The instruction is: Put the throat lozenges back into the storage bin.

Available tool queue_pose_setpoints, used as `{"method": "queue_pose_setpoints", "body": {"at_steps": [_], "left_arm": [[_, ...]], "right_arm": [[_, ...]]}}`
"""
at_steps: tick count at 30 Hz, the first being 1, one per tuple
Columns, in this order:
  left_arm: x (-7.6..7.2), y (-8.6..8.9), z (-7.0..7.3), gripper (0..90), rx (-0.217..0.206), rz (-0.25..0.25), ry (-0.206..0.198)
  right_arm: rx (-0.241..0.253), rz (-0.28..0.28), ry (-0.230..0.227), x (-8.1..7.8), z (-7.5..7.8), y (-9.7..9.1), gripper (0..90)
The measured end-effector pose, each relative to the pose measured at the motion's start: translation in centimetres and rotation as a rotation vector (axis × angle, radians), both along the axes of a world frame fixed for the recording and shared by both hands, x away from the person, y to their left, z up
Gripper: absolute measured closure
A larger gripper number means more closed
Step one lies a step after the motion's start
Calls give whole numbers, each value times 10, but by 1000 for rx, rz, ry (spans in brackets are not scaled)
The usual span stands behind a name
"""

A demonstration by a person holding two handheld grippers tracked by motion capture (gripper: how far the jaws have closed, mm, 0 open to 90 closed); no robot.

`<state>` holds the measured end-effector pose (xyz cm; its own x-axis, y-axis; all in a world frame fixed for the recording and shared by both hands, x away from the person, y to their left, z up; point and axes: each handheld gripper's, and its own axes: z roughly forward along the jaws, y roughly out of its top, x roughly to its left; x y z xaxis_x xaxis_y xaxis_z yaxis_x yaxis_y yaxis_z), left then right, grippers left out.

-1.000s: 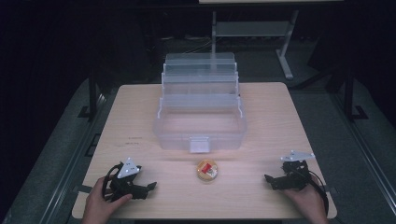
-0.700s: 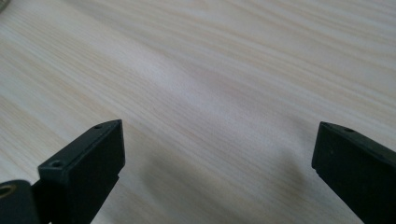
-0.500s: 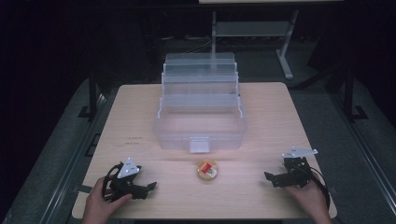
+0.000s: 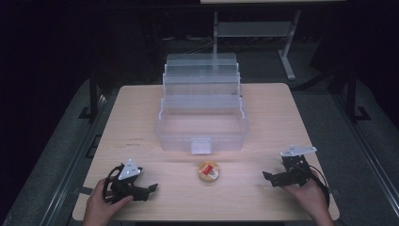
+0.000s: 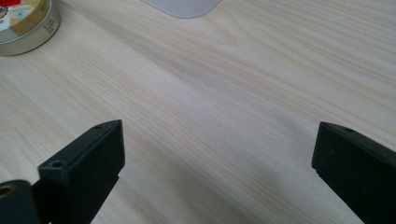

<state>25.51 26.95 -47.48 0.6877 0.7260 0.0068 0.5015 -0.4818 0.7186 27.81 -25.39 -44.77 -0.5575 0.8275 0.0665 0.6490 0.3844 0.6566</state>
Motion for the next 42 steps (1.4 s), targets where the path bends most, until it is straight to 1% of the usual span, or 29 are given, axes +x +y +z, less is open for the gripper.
{"method": "queue_pose_setpoints", "body": {"at_steps": [7, 14, 26, 27, 42], "left_arm": [[0, 0, 0, 108, 0, 0, 0], [0, 0, 0, 107, 0, 0, 0], [0, 0, 0, 107, -1, 1, 3], [0, 0, 0, 107, -1, 1, 2], [0, 0, 0, 107, -4, 2, 0]], "right_arm": [[-6, 19, 5, 1, 2, 6, 23], [-11, 47, -1, 4, 5, 15, 23], [-12, 69, -4, 8, 9, 24, 23], [-5, 73, 0, 8, 10, 26, 23], [-16, 110, -10, 14, 15, 43, 24]]}}
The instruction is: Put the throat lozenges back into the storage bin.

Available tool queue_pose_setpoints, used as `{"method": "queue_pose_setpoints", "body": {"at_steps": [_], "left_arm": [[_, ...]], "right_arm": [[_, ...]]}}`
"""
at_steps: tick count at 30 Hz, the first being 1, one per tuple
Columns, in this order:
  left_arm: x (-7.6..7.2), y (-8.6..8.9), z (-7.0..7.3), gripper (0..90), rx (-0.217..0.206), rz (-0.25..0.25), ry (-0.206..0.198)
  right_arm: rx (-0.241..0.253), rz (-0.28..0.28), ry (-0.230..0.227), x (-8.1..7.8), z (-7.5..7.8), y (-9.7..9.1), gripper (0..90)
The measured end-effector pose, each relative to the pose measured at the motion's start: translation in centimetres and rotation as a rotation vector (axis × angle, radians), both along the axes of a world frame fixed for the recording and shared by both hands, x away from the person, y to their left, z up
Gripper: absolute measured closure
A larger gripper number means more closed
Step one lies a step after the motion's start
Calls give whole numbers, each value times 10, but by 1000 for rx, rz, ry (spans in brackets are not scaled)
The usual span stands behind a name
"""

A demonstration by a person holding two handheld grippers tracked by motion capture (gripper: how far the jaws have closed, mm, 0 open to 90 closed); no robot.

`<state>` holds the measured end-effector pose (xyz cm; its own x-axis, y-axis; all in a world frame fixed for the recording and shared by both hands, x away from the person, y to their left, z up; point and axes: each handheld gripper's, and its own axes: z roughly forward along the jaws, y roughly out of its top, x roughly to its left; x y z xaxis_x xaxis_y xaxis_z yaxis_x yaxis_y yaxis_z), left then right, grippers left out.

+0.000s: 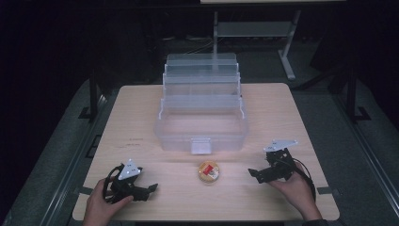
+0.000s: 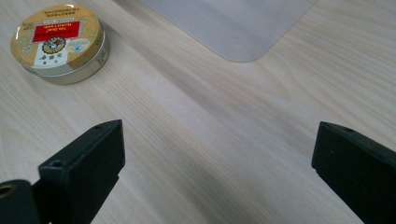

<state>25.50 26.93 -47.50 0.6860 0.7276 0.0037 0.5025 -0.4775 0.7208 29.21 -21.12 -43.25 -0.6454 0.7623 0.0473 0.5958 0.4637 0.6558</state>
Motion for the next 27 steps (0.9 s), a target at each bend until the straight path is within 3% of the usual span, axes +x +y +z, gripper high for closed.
{"method": "queue_pose_setpoints", "body": {"at_steps": [27], "left_arm": [[0, 0, 0, 108, 0, 0, 0]], "right_arm": [[-12, 89, -13, 9, 9, 35, 34]]}}
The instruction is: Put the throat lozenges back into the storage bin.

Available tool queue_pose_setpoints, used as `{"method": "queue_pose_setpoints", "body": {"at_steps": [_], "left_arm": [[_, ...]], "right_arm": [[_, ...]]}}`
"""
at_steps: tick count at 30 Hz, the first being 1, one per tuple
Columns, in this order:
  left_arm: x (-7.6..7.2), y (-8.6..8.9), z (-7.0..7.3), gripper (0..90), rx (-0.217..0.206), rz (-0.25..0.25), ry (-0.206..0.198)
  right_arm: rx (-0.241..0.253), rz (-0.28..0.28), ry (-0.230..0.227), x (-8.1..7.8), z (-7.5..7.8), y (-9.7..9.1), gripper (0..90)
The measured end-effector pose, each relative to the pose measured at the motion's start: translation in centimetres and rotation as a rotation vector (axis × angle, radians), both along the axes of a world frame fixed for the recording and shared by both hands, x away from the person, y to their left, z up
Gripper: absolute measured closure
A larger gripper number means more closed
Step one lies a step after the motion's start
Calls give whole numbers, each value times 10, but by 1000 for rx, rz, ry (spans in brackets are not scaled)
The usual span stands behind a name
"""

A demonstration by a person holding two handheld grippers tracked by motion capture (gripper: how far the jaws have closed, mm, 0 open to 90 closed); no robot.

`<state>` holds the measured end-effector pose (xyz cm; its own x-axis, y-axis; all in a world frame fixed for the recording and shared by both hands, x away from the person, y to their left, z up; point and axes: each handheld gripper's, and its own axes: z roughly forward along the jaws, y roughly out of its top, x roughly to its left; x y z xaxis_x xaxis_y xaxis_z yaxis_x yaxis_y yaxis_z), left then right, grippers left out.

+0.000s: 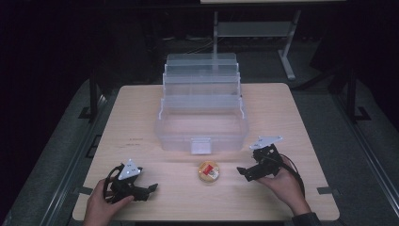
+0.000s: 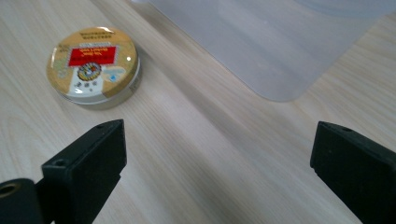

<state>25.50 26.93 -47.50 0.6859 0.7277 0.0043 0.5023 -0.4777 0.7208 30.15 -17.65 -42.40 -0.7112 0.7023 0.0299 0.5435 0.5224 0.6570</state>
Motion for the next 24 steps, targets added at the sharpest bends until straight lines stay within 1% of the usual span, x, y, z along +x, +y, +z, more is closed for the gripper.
{"method": "queue_pose_setpoints", "body": {"at_steps": [4, 10, 14, 16, 17, 22, 24], "left_arm": [[0, 0, 0, 107, 0, 0, 0], [0, 0, 0, 108, 0, 0, 0], [0, 0, 0, 107, 0, 0, 1], [0, 0, 0, 107, 0, 0, 1], [0, 0, 0, 107, 1, 0, 0], [0, 0, 0, 108, 2, -1, 0], [0, 0, 0, 107, 2, -1, 0]], "right_arm": [[-5, 23, 8, 1, -1, 9, 34], [-16, 49, 5, 3, 0, 20, 34], [-31, 76, 4, 5, 2, 31, 34], [-33, 79, 4, 5, 2, 34, 34], [-35, 89, 4, 6, 2, 38, 34], [-34, 114, 12, 8, 1, 47, 39], [-34, 116, 15, 8, 1, 49, 39]]}}
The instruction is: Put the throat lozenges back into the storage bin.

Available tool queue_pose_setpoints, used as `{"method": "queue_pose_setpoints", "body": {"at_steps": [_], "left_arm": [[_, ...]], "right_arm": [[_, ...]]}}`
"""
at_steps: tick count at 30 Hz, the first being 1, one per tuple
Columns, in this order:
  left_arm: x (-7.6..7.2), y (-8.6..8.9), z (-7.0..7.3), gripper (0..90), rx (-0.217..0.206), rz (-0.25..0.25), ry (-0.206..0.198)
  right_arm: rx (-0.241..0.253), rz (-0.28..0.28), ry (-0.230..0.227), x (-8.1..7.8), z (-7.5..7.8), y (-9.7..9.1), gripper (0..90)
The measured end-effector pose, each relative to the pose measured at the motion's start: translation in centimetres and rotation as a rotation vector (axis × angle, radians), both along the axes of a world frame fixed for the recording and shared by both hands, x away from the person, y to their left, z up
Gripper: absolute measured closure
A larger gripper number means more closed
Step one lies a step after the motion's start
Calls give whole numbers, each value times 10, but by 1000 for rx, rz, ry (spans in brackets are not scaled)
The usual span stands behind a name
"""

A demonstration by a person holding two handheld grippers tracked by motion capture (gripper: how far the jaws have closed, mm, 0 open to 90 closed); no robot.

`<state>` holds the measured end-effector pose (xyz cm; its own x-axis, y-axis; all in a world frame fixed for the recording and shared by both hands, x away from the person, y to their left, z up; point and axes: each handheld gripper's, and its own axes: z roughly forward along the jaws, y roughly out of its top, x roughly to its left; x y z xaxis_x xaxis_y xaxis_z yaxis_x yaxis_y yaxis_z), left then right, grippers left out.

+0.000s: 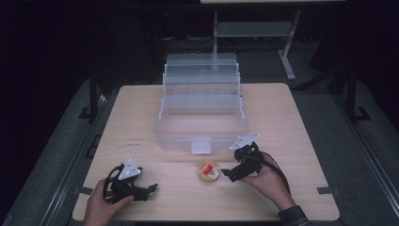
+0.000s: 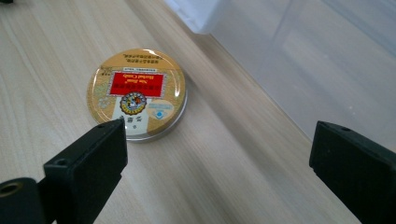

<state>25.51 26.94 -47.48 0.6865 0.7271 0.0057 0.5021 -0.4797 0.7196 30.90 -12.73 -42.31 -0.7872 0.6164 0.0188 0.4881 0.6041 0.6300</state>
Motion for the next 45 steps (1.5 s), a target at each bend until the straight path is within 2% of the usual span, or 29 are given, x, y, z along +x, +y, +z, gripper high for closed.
{"method": "queue_pose_setpoints", "body": {"at_steps": [28, 45], "left_arm": [[0, 0, 0, 107, 1, 0, 1], [0, 0, 0, 107, 1, 0, 1]], "right_arm": [[-10, 98, 16, 3, 3, 36, 46], [-38, 143, 46, 6, -8, 55, 50]]}}
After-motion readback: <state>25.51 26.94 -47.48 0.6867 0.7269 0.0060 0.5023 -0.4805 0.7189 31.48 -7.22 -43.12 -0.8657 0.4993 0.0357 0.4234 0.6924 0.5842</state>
